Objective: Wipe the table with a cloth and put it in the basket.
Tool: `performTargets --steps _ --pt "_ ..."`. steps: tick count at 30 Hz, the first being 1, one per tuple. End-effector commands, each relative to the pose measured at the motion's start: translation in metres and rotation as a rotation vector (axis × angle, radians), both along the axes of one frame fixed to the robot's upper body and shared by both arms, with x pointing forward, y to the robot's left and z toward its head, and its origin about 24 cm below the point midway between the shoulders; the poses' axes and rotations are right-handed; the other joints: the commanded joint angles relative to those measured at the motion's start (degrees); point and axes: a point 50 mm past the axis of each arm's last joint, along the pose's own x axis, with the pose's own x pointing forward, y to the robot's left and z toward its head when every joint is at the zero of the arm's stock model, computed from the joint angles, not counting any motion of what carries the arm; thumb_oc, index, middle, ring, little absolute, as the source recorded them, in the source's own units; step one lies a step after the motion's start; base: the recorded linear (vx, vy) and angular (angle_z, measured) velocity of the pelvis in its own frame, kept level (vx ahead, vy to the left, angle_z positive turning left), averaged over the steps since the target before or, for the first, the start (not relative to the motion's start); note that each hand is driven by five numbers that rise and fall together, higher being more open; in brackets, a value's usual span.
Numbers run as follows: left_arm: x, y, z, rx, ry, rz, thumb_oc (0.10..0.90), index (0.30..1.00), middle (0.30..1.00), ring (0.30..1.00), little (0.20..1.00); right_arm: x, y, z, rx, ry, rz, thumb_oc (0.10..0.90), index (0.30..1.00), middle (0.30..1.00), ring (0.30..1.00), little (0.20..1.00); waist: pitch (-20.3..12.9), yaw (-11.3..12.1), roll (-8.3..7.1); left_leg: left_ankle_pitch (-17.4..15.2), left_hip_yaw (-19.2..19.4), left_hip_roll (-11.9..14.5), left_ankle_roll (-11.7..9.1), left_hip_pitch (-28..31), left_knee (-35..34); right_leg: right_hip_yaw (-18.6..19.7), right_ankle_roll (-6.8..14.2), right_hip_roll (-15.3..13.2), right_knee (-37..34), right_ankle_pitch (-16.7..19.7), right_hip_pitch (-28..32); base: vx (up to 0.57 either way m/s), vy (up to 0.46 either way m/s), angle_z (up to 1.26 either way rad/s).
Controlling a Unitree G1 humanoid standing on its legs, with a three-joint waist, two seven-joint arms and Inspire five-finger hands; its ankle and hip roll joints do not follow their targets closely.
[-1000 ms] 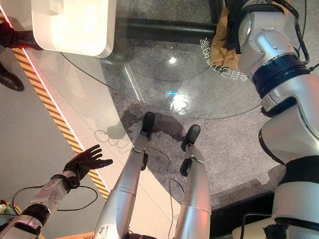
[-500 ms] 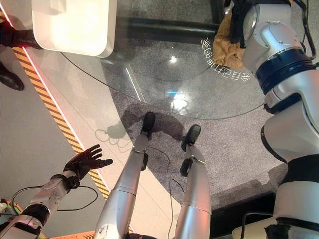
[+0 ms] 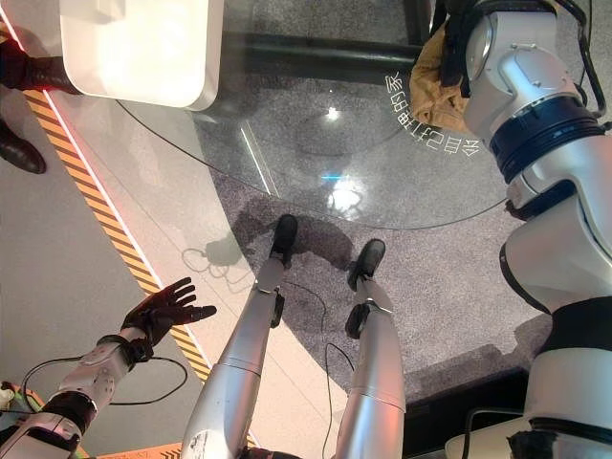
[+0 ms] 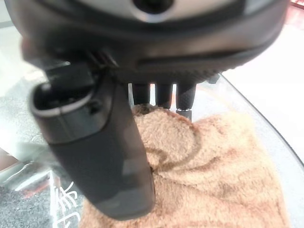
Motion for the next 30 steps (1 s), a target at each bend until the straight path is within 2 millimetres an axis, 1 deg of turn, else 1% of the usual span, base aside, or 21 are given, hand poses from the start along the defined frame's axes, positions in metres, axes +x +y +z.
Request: performTargets --steps 1,9,15,19,23,25,30 --pt "-0.033 0.021 -0.019 0.069 0.107 0.019 0.8 0.9 0.9 0.9 0.9 -0.01 -0.002 0.02 -0.085 -0.092 0.002 0.1 0.3 0.3 0.3 0.2 -0.7 0.11 1.1 -4.28 1.03 -1.29 3.31 0.84 2.49 0.01 3.01 0.37 -3.39 -0.95 3.17 0.0 0.0 0.0" --pt "-0.034 0.021 -0.019 0.068 0.106 0.018 0.8 0.9 0.9 0.9 0.9 -0.01 -0.001 0.022 -0.061 -0.14 0.01 0.1 0.3 0.3 0.3 0.2 -0.7 0.13 1.2 -4.3 1.03 -1.3 3.29 0.78 2.57 0.05 3.04 0.33 -3.31 -0.98 3.14 0.0 0.0 0.0" --pt "-0.031 0.016 -0.02 0.053 0.093 0.02 0.8 0.9 0.9 0.9 0.9 -0.012 -0.003 0.022 0.074 -0.271 0.044 0.1 0.3 0.3 0.3 0.2 -0.7 -0.12 1.31 -4.56 1.07 -1.39 3.28 1.01 2.73 0.26 3.1 0.37 -3.43 -1.04 3.38 0.0 0.0 0.0" --pt "-0.028 0.01 -0.021 0.041 0.084 0.009 0.8 0.9 0.9 0.9 0.9 -0.01 0.0 0.017 0.109 -0.307 0.056 0.1 0.3 0.3 0.3 0.2 -0.7 -0.17 1.49 -4.53 0.98 -1.46 3.31 1.16 2.56 0.35 3.15 0.32 -3.89 -0.87 3.53 0.0 0.035 -0.01" --pt "-0.028 0.005 -0.022 0.029 0.084 0.007 0.8 0.9 0.9 0.9 0.9 -0.008 0.013 0.017 0.121 -0.339 0.099 0.1 0.3 0.3 0.3 0.2 -0.7 -0.03 1.78 -4.6 0.91 -1.64 3.32 1.52 2.48 0.44 3.17 0.26 -4.2 -0.91 3.9 -0.01 0.046 -0.01" --pt "-0.028 0.003 -0.024 0.022 0.084 0.002 0.8 0.9 0.9 0.9 0.9 -0.008 0.023 0.018 0.111 -0.348 0.122 0.1 0.3 0.3 0.3 0.2 -0.7 0.27 1.85 -4.58 0.65 -1.67 3.28 1.75 2.37 0.42 3.18 0.17 -4.37 -0.99 4.17 0.0 0.058 0.01" --pt "-0.027 -0.001 -0.024 0.015 0.074 0.0 0.8 0.9 0.9 0.9 0.9 -0.008 0.042 0.021 0.098 -0.361 0.178 0.1 0.3 0.3 0.3 0.2 -0.7 0.94 1.6 -4.44 0.31 -1.83 3.31 1.88 2.02 0.03 3.29 0.06 -4.88 -1.0 4.62 0.0 0.019 -0.01"
